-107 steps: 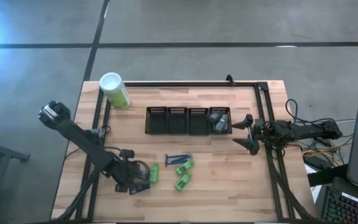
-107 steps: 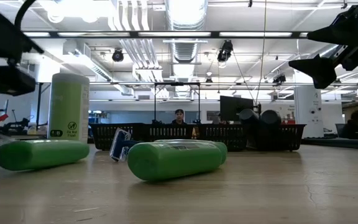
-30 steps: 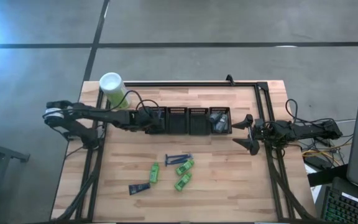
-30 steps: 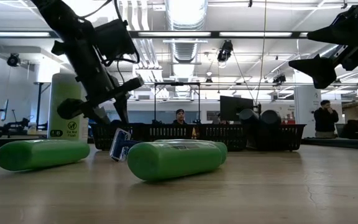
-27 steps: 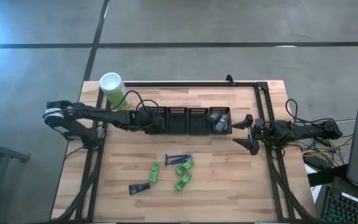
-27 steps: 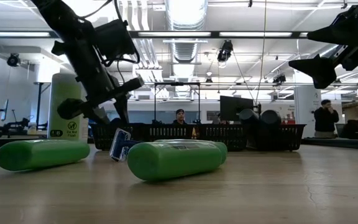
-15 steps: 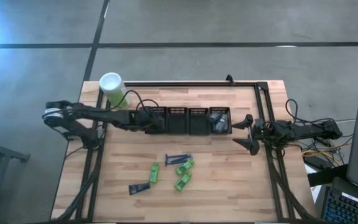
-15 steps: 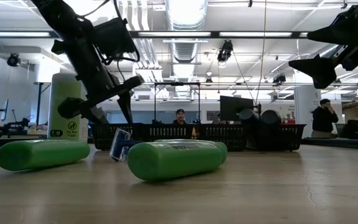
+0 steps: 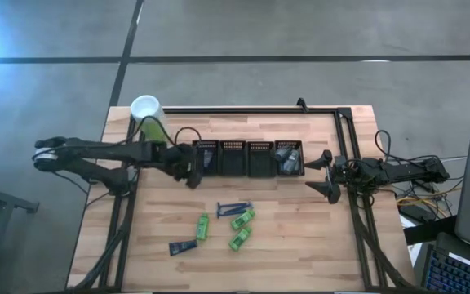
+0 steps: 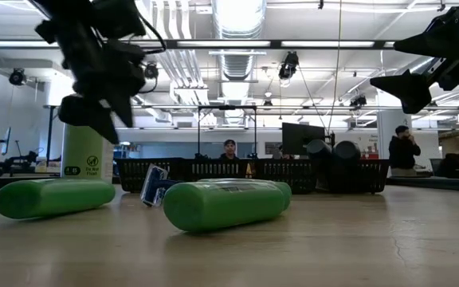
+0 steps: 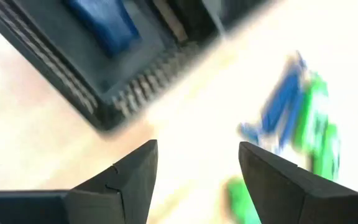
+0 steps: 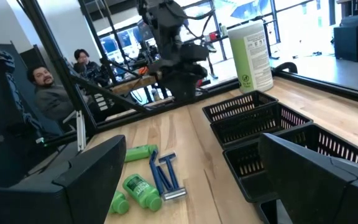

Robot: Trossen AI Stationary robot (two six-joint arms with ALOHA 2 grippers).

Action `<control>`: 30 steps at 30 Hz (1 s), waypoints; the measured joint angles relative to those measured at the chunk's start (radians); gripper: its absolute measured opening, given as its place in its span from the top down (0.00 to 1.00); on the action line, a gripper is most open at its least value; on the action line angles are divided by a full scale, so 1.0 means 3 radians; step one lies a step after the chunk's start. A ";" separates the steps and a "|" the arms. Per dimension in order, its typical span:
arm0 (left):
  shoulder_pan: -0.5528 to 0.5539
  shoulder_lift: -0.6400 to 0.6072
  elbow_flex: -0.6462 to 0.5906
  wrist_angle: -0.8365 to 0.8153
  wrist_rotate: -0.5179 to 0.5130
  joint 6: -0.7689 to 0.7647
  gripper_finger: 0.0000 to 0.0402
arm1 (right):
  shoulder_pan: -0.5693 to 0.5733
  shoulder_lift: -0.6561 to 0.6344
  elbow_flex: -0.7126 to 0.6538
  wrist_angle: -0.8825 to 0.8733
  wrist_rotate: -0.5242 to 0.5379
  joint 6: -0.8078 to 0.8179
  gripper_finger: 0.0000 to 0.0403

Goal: Pick & Place Travel size toiletries
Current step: Put the blue shave cream into the left black bin

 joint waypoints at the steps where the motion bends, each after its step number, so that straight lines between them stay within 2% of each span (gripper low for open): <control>1: -0.0044 -0.0036 0.0000 -0.0069 0.0066 0.0078 0.43 | 0.0000 0.0000 0.0000 0.0000 0.0000 0.0000 0.10; 10: -0.0593 -0.0089 -0.0001 -0.0218 0.0059 0.0284 0.43 | 0.0001 0.0000 -0.0001 0.0000 0.0000 0.0000 0.10; 16: -0.0963 -0.0068 -0.0004 -0.0271 -0.0382 0.0287 0.46 | 0.0001 0.0000 -0.0001 0.0000 0.0000 0.0000 0.10; 23: -0.1403 -0.0003 -0.0004 -0.0105 -0.0516 0.0281 0.47 | 0.0000 0.0000 -0.0001 0.0000 0.0001 0.0000 0.10; 30: -0.1969 0.0356 -0.0005 0.0357 -0.0593 0.0007 0.47 | 0.0001 0.0000 -0.0001 0.0000 0.0000 0.0000 0.10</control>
